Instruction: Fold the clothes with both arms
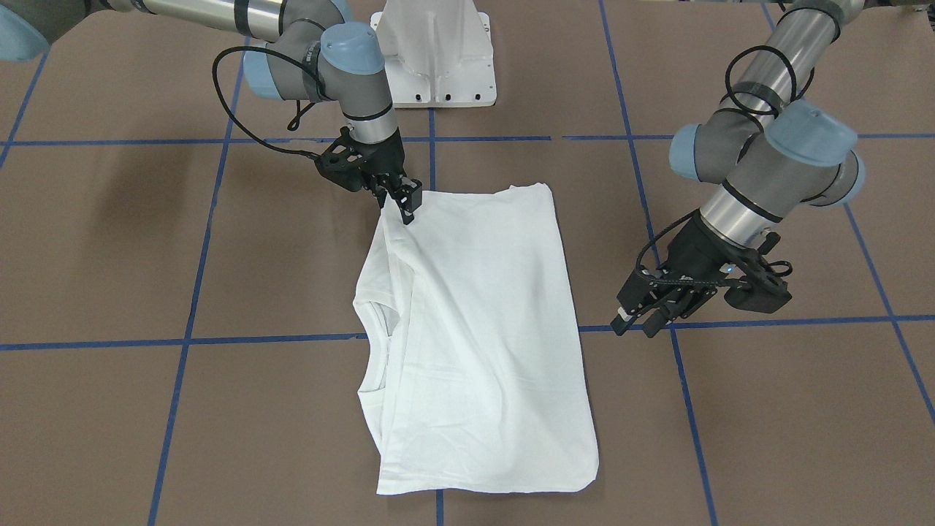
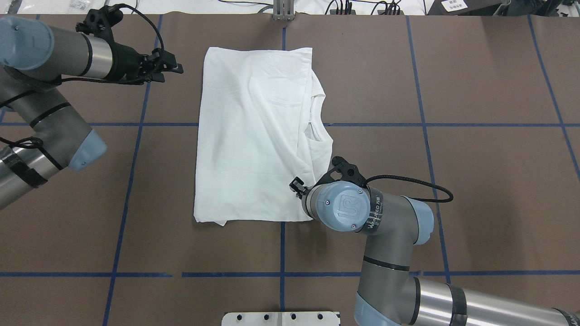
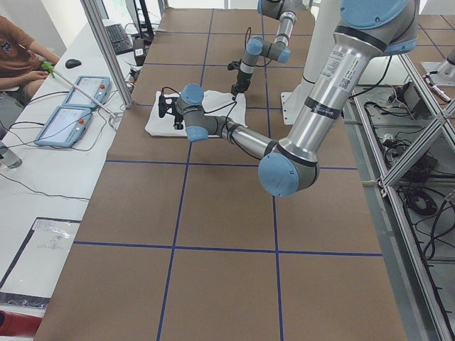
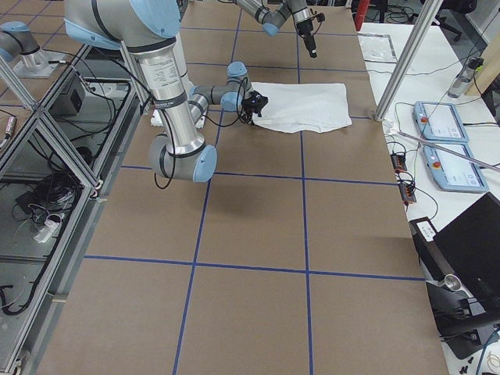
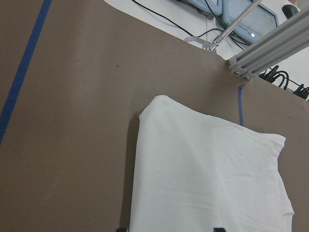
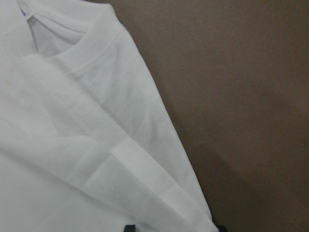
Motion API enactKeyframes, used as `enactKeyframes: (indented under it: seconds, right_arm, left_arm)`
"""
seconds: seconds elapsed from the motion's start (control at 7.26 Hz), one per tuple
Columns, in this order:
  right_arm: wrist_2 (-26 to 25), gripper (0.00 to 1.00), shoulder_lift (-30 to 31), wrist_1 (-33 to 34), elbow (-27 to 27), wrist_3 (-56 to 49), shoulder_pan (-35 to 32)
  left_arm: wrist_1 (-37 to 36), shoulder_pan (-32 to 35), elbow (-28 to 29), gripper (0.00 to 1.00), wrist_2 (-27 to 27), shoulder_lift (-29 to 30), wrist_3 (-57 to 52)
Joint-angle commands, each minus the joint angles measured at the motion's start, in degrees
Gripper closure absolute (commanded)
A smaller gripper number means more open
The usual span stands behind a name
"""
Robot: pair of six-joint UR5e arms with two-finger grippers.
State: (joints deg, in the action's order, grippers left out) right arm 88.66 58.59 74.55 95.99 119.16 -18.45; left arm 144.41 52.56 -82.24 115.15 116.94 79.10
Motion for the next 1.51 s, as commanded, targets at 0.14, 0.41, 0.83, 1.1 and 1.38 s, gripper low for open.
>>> enactKeyframes:
  seconds: [0.14,0.41,0.83,1.1,1.38]
  right_arm:
    - [0.5,1.00,-0.2,1.9,1.6,-0.2,-0.4]
    - [0.4,1.00,-0.3,2.0,1.4,0.1,-0.4]
    - [0.4,1.00,-0.6,2.2,1.9,0.3,-0.4]
    - [0.4,1.00,0.6,5.3,6.0,0.4,-0.5]
    - [0.2,1.00,3.2,6.7,11.0,2.8,1.3]
  left_arm:
    - [0.0,0.0,-0.2,0.32,0.0,0.0,0.0]
    - [0.0,0.0,-0.5,0.32,0.0,0.0,0.7]
    - [0.0,0.0,-0.9,0.32,0.1,0.0,1.6]
    - [-0.2,-0.2,-2.6,0.32,0.3,0.0,5.3]
    - [-0.5,-6.1,-11.1,0.32,0.6,-4.1,14.0]
